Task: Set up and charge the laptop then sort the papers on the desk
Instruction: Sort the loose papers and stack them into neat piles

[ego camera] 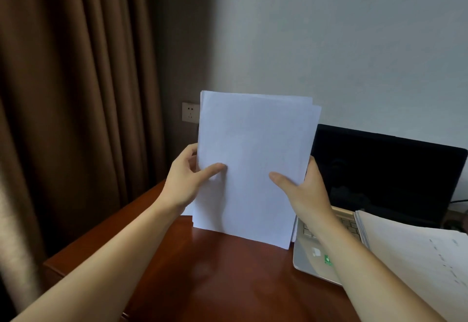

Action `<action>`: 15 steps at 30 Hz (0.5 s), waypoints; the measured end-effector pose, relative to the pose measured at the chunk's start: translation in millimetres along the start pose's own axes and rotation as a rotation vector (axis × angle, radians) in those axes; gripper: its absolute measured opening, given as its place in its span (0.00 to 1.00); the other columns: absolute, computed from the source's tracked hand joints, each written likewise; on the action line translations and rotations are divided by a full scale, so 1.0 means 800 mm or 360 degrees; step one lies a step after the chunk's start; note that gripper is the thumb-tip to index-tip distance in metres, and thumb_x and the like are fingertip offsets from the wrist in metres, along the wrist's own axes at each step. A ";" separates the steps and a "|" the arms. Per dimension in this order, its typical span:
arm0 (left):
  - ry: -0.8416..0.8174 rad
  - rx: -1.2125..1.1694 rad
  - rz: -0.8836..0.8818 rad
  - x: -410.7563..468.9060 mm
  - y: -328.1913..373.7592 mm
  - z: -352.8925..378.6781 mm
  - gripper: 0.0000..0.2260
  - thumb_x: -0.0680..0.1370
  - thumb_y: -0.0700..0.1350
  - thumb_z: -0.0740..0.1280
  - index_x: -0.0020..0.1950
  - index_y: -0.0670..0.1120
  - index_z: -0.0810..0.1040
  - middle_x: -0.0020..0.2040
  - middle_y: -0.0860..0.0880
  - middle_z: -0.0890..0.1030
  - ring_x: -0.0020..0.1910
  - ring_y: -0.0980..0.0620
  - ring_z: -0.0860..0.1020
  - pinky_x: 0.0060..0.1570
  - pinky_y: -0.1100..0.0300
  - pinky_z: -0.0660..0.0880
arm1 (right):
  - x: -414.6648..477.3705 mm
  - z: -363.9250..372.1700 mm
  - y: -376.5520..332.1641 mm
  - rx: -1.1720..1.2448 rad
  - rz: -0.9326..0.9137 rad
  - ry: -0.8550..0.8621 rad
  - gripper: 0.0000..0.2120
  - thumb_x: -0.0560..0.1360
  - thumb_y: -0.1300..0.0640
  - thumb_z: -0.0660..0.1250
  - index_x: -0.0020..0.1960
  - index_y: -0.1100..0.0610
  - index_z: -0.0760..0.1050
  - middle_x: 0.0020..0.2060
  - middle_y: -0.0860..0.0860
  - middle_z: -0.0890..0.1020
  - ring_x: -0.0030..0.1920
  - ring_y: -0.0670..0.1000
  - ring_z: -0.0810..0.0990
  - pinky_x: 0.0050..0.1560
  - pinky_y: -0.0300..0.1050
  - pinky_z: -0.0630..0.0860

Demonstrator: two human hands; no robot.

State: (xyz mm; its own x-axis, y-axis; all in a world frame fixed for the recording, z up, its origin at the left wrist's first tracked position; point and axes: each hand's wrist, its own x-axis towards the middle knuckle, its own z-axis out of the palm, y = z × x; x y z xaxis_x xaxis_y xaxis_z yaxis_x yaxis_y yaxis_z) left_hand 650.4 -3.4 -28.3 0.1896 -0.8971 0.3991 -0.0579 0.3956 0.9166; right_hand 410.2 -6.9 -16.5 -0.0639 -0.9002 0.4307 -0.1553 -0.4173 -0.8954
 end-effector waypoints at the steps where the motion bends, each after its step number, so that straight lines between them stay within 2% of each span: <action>1: -0.0011 0.0000 0.0006 -0.003 -0.001 0.002 0.22 0.73 0.42 0.78 0.64 0.51 0.76 0.57 0.52 0.85 0.56 0.50 0.84 0.58 0.44 0.81 | -0.002 0.001 0.002 -0.0007 -0.0017 -0.0005 0.24 0.71 0.59 0.77 0.63 0.49 0.71 0.52 0.40 0.81 0.50 0.36 0.81 0.47 0.34 0.77; 5: -0.0065 0.0076 0.0070 -0.003 0.007 0.009 0.20 0.76 0.40 0.76 0.64 0.50 0.76 0.59 0.53 0.84 0.58 0.51 0.83 0.59 0.45 0.80 | -0.001 0.006 -0.003 -0.0033 -0.0071 -0.0005 0.21 0.72 0.59 0.75 0.61 0.50 0.72 0.52 0.41 0.82 0.49 0.36 0.81 0.49 0.35 0.77; 8: -0.0010 0.0012 -0.0010 -0.002 0.005 0.008 0.18 0.76 0.38 0.75 0.63 0.49 0.77 0.58 0.51 0.85 0.57 0.48 0.84 0.59 0.43 0.80 | 0.000 0.004 0.001 -0.0069 -0.0026 0.0059 0.17 0.73 0.59 0.74 0.58 0.50 0.72 0.50 0.42 0.82 0.48 0.37 0.82 0.50 0.40 0.78; 10: -0.0008 0.0080 -0.0074 -0.005 -0.003 0.005 0.17 0.76 0.40 0.76 0.63 0.50 0.78 0.57 0.51 0.85 0.56 0.48 0.84 0.58 0.42 0.80 | -0.003 0.004 0.008 -0.0165 0.0034 -0.0005 0.15 0.74 0.60 0.72 0.56 0.48 0.73 0.51 0.43 0.82 0.48 0.39 0.82 0.50 0.42 0.79; 13: 0.0000 0.0186 -0.0149 -0.011 -0.009 0.005 0.14 0.78 0.43 0.73 0.63 0.52 0.79 0.56 0.54 0.86 0.53 0.51 0.85 0.57 0.44 0.81 | -0.006 0.002 0.013 -0.0236 0.0065 -0.0065 0.12 0.77 0.62 0.68 0.57 0.49 0.74 0.52 0.46 0.82 0.49 0.41 0.82 0.50 0.41 0.80; 15: 0.0014 0.0184 -0.0173 -0.010 -0.003 0.010 0.12 0.79 0.42 0.72 0.62 0.51 0.79 0.54 0.53 0.86 0.51 0.51 0.86 0.56 0.45 0.82 | -0.004 -0.005 0.007 -0.0227 0.0072 -0.0046 0.10 0.77 0.63 0.66 0.56 0.51 0.76 0.50 0.45 0.83 0.48 0.42 0.82 0.45 0.37 0.79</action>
State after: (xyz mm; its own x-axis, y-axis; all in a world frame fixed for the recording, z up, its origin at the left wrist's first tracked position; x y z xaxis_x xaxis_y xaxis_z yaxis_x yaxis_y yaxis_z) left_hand 641.4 1.5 -33.4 0.2092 -0.9315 0.2974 -0.1489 0.2703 0.9512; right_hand 405.8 -5.4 -22.5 -0.0458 -0.9218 0.3850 -0.2916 -0.3563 -0.8877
